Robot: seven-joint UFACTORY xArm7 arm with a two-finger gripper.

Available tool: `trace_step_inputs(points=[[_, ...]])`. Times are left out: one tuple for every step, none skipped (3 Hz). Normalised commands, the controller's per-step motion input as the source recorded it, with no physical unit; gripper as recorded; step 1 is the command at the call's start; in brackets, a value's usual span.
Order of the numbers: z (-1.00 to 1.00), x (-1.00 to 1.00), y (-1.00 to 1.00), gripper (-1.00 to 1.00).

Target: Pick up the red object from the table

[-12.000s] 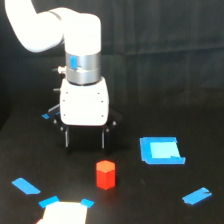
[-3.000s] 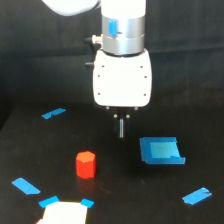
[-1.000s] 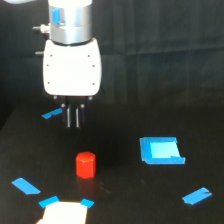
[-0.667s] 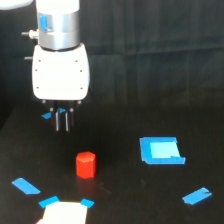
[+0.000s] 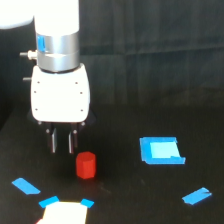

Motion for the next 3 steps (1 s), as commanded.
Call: trace_step_inputs(points=[[1.00,0.25,0.58,-0.17],[1.00,0.14,1.00,-1.00],[0.94,-0.37,-1.00,1.00]])
